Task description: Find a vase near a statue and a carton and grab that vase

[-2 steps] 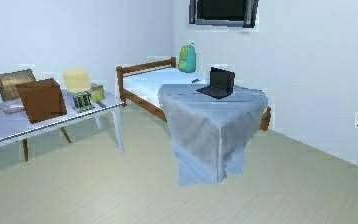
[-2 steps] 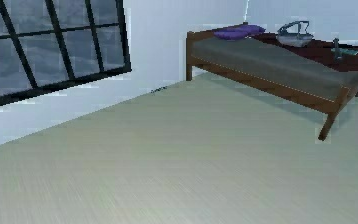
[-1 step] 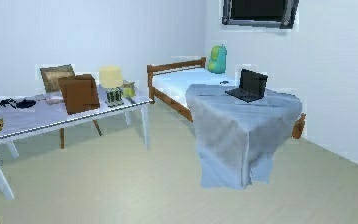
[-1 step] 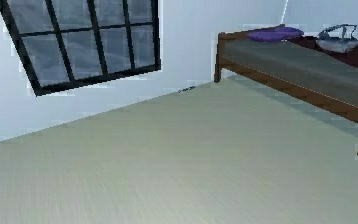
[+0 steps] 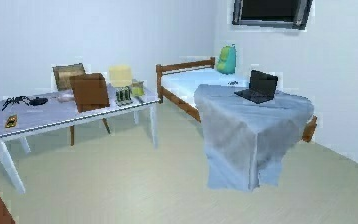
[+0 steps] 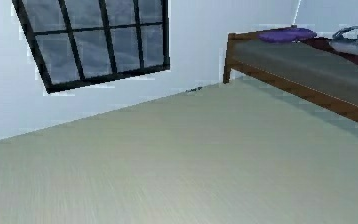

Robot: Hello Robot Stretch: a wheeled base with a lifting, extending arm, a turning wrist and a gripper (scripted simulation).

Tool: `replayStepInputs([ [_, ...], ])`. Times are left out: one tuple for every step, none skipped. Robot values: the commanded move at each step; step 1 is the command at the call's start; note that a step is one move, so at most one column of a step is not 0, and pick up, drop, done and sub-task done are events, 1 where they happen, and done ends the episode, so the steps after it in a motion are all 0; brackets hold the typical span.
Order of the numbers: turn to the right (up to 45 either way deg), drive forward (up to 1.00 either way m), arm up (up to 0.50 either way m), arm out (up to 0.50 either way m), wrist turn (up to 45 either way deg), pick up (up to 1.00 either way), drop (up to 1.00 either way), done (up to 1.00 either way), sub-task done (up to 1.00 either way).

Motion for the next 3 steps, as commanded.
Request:
replayStepInputs([
  [45.0, 0.0, 0.0, 0.0, 0.0, 0.0, 0.0, 0.0, 0.0],
  [45.0, 0.0, 0.0, 0.0, 0.0, 0.0, 0.0, 0.0, 0.0],
  [36.0, 0.0, 0.0, 0.0, 0.0, 0.0, 0.0, 0.0, 0.0],
])
